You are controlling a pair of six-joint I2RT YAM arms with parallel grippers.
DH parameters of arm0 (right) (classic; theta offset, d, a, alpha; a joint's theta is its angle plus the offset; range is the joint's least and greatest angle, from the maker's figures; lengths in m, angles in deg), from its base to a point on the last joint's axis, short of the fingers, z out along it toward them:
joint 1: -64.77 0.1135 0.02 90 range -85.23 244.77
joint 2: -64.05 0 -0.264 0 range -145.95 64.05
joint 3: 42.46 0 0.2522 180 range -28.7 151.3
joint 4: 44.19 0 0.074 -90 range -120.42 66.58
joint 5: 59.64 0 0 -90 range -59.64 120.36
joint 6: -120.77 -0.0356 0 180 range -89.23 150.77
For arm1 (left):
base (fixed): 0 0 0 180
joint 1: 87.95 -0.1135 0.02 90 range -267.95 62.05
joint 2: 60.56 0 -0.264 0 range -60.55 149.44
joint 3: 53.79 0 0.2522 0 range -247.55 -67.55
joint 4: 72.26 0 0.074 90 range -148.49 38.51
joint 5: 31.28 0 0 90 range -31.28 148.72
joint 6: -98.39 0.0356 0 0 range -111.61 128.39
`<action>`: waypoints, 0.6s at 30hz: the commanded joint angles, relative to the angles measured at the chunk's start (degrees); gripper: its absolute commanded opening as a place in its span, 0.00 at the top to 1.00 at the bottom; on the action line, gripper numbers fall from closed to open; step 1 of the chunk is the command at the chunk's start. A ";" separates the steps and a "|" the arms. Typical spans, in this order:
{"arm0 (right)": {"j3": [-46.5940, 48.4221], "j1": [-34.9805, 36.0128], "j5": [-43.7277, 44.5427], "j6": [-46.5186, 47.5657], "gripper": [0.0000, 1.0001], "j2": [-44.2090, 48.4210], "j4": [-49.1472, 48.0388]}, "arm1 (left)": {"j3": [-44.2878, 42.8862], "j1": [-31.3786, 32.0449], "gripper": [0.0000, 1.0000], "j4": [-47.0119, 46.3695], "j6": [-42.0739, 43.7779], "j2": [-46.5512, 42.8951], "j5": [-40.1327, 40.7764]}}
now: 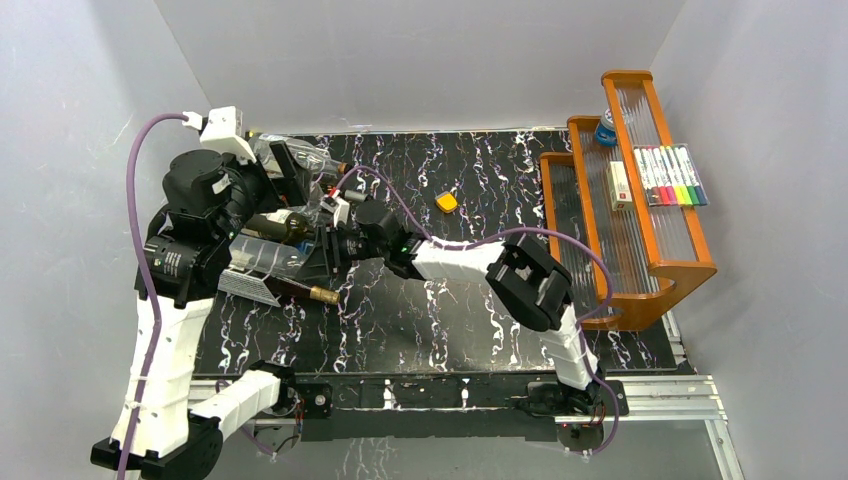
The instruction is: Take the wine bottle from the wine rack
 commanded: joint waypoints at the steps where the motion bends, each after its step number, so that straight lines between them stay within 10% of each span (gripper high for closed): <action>1: -0.34 -0.67 -2.67 -3.47 1.00 7.36 -13.37 | -1.66 0.17 0.02 0.22 0.52 -0.37 0.78; 18: -9.25 -4.91 -4.90 -9.32 1.00 18.46 -17.96 | -7.42 0.13 0.02 0.37 1.26 0.69 0.81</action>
